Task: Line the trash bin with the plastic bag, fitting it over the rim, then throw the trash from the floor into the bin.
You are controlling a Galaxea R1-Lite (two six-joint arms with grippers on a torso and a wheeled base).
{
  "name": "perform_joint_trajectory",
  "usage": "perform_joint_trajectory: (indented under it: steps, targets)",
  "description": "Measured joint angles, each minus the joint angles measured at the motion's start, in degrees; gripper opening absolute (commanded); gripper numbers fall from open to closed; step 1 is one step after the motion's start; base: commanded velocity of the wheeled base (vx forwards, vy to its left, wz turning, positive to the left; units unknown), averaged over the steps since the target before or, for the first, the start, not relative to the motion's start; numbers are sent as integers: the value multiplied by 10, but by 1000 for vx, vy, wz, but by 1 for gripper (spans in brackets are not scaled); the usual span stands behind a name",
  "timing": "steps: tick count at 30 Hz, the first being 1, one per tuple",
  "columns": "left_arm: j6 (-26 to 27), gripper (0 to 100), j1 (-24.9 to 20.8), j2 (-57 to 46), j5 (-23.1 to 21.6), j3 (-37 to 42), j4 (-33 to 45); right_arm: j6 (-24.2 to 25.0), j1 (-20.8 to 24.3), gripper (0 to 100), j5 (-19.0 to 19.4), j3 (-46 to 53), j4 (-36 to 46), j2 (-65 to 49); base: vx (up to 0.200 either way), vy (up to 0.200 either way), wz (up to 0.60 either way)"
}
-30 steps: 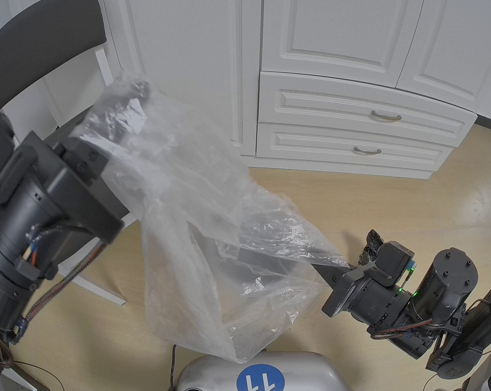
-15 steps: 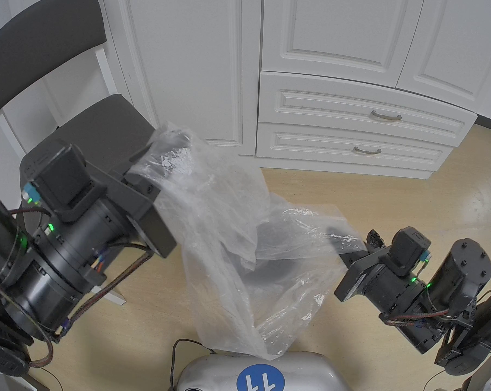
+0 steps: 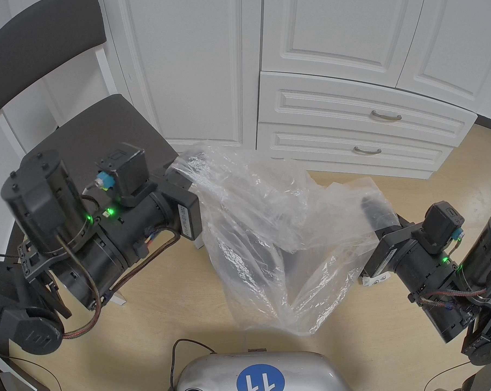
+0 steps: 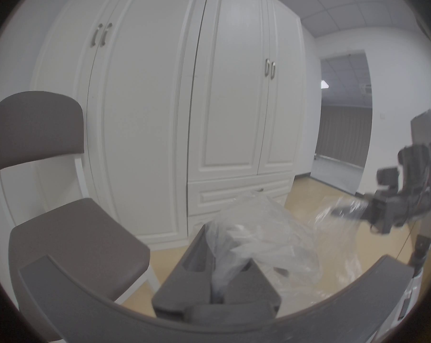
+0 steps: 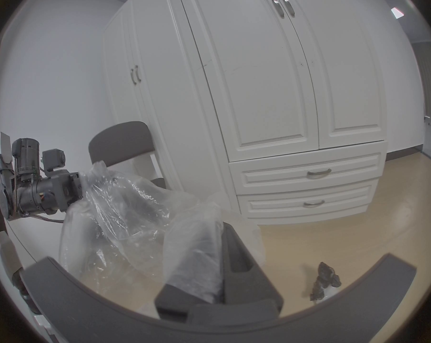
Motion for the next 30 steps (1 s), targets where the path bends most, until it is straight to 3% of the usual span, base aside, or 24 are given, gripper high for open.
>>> perform_joint_trajectory:
  steps: [9,16,30]
  targets:
    - [17,0,34,19,6,24,44,7,3,0,-13,-9,30,-19,0,0,0]
    - [75,0,82,23,60,40,70,10,-7,0,-23,-5,30,4,0,0,0]
    - [93,0,114,25,65,49,69,6,-28,0,-25,20,33,35,0,0,0]
